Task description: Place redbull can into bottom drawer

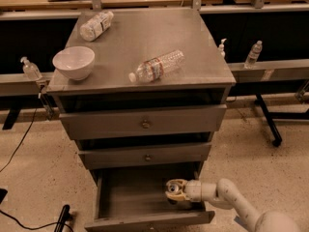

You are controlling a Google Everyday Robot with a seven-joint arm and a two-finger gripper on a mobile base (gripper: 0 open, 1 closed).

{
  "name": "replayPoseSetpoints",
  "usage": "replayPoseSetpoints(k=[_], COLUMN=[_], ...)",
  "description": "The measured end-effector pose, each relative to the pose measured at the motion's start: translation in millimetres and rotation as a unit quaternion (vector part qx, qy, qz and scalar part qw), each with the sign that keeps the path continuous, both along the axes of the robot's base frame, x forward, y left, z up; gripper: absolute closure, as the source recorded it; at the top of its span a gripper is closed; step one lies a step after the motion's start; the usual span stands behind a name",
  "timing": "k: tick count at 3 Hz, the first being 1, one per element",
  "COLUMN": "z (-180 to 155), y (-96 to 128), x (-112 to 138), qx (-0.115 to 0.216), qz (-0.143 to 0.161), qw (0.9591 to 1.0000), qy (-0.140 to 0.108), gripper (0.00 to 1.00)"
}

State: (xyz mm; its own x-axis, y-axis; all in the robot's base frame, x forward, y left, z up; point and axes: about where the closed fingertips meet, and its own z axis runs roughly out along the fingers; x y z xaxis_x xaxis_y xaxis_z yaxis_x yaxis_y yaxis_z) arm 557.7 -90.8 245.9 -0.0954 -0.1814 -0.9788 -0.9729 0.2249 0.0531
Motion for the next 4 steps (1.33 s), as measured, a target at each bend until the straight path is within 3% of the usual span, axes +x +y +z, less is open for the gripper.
replayPoseSetpoints(k=[1, 4], z=[-20.4, -31.8], y=[3.3, 12.7], x=[7.6, 10.8], qx=[0.007, 0.012], qz=[-0.003, 0.004], qw=[0.9999, 0.9998], qy=[0.013, 0.018], gripper=[0.84, 0.12])
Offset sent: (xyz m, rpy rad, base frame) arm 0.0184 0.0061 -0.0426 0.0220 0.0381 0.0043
